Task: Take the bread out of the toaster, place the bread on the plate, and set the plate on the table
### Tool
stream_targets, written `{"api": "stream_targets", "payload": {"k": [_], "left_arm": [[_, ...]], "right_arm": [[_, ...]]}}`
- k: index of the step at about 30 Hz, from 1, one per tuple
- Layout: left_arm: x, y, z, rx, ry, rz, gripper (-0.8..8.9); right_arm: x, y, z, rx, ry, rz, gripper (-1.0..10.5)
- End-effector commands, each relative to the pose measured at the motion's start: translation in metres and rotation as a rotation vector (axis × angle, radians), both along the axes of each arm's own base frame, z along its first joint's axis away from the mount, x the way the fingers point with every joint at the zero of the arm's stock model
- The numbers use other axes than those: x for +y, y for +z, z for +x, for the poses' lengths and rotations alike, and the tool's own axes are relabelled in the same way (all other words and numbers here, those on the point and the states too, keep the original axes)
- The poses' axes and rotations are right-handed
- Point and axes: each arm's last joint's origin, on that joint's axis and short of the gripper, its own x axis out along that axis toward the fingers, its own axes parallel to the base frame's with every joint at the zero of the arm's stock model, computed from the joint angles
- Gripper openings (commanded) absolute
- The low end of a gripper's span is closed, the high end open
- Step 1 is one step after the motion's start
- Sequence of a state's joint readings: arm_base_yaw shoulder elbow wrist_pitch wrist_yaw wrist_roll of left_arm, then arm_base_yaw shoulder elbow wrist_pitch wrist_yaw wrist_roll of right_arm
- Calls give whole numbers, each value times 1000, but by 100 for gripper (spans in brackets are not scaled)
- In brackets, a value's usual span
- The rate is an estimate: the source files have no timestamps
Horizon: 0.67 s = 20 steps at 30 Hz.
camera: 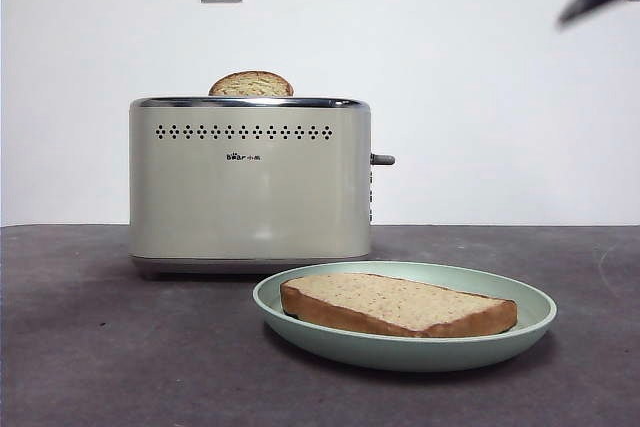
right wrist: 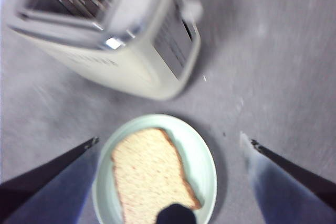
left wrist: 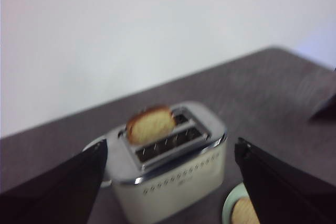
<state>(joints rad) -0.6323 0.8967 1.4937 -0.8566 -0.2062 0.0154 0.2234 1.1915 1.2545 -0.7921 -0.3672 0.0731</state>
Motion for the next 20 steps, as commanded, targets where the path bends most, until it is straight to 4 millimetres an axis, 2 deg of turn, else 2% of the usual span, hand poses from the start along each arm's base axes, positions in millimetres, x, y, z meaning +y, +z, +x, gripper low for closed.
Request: {"api": "stream_targets", "payload": {"k": [1, 5, 10, 12, 13, 14, 15, 16, 20], "left_arm": [[-2, -22, 4, 19, 29, 24, 407], [-3, -62, 7, 11, 61, -14, 404], [0, -120, 7, 37, 174, -59, 401], [2, -140, 6, 55, 221, -72, 312], [3, -149, 5, 55, 232, -82, 208], [4, -157, 4, 45, 241, -88, 50], [4, -164, 4, 30, 249, -101, -9], [5, -169, 3, 19, 241, -114, -13], [8, -179, 0, 3, 250, -133, -9]], "right_arm": [[-4, 12, -20, -36, -3, 30, 432], [-7, 24, -44, -73, 38, 75, 432], [-8, 29, -58, -86, 56, 75, 415], [-7, 29, -60, -94, 79, 56, 281], [-7, 28, -61, -101, 93, 44, 187], [-6, 28, -61, -106, 107, 32, 105], [-6, 28, -62, -112, 120, 20, 35], [-5, 28, -62, -121, 135, 8, -23], [-2, 28, -63, -138, 157, -10, -16]]}}
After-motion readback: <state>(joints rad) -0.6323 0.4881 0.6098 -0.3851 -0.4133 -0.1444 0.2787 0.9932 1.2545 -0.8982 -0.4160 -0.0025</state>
